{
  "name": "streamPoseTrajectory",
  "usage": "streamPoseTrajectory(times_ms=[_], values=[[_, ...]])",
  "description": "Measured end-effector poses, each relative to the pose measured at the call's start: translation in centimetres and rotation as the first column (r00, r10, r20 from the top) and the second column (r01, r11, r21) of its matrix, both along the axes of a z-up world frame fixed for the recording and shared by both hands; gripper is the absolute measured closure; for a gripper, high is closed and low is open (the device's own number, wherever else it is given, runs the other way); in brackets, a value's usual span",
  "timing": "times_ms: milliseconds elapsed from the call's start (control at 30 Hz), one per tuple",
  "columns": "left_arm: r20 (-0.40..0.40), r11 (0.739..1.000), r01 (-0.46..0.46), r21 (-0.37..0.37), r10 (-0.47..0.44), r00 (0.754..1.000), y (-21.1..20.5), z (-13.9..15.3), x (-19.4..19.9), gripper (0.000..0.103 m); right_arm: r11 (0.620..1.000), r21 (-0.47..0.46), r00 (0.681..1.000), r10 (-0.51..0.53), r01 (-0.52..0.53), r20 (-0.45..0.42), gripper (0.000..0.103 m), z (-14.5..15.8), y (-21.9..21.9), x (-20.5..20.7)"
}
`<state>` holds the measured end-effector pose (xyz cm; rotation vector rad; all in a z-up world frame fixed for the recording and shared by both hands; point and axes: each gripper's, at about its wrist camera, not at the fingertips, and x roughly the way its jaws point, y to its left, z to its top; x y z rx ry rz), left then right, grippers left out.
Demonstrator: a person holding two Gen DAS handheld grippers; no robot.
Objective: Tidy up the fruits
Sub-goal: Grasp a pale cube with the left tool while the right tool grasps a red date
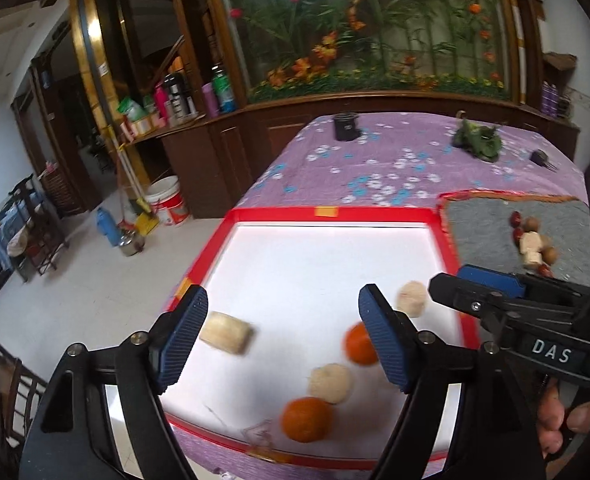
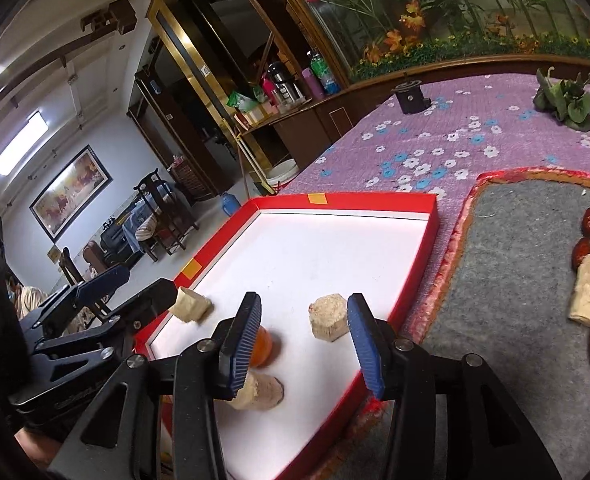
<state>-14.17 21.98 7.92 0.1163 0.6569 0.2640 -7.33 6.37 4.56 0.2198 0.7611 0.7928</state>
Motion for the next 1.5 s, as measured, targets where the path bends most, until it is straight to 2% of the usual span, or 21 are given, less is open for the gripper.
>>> streamPoseTrajectory(times_ms=[100,233,300,467,533,633,700,800,933,1033,1100,1200,1367,1400,1500], values=[[-0.013,0.999,0.028,0.030,-0.028,1.000,-1.7,-0.1,-0.1,0.025,1.000,-0.004,1.000,-0.027,0.027,-0.003,0.056,0.2,-1.9,-0.1],[-0.021,0.997,0.066,0.044,-0.065,0.998,-3.6,0.2,-0.4,0.025,0.996,-0.009,0.996,-0.090,0.090,-0.004,0.056,0.5,-6.9,-0.3],[-0.024,0.996,0.083,0.036,-0.082,0.996,-4.3,0.3,-0.4,0.025,0.993,-0.034,0.993,-0.114,0.113,-0.011,0.051,0.3,-9.8,-0.3],[-0.043,0.989,0.131,0.061,-0.128,0.991,-6.7,-0.1,-0.6,0.025,0.978,-0.152,0.982,-0.159,0.143,-0.099,0.051,-1.4,-15.3,0.8],[-0.060,0.986,0.161,0.048,-0.158,0.986,-7.7,-0.3,-0.5,0.025,0.965,-0.224,0.980,-0.166,0.139,-0.108,0.053,-1.8,-15.5,1.9],[-0.072,0.981,0.192,0.040,-0.189,0.979,-8.7,-0.1,-0.7,0.025,0.951,-0.273,0.982,-0.172,0.143,-0.083,0.057,-2.0,-14.6,3.0],[-0.078,0.978,0.203,0.044,-0.200,0.977,-9.3,0.1,-0.9,0.025,0.938,-0.316,0.981,-0.177,0.143,-0.080,0.070,-2.4,-13.7,4.2],[-0.086,0.975,0.221,0.036,-0.217,0.972,-9.9,0.5,-0.9,0.025,0.915,-0.379,0.982,-0.174,0.136,-0.068,0.083,-2.8,-12.4,5.3],[-0.101,0.965,0.262,-0.001,-0.260,0.960,-10.9,0.7,-0.3,0.025,0.898,-0.425,0.989,-0.142,0.113,-0.038,0.086,-2.7,-12.2,4.6],[-0.115,0.951,0.310,-0.018,-0.310,0.944,-12.5,0.8,1.1,0.025,0.920,-0.377,0.988,-0.140,0.109,-0.057,0.086,-2.0,-14.4,4.0],[-0.127,0.943,0.331,-0.033,-0.332,0.935,-13.5,0.6,2.1,0.025,0.933,-0.328,0.981,-0.181,0.148,-0.070,0.086,-1.3,-17.0,4.0],[-0.148,0.925,0.374,-0.071,-0.381,0.913,-15.4,-0.1,4.3,0.025,0.920,-0.310,0.964,-0.264,0.239,-0.041,0.086,-0.7,-20.8,4.0],[-0.214,0.906,0.402,-0.134,-0.423,0.880,-18.3,-2.6,8.7,0.025,0.904,-0.313,0.939,-0.332,0.292,-0.084,0.086,-2.1,-24.5,4.8],[-0.226,0.908,0.398,-0.133,-0.419,0.879,-18.7,-3.1,9.2,0.026,0.907,-0.305,0.939,-0.332,0.290,-0.094,0.086,-2.5,-24.8,4.9],[-0.248,0.903,0.404,-0.145,-0.428,0.869,-19.6,-4.0,10.2,0.038,0.920,-0.275,0.940,-0.320,0.278,-0.120,0.084,-3.2,-24.9,5.2]])
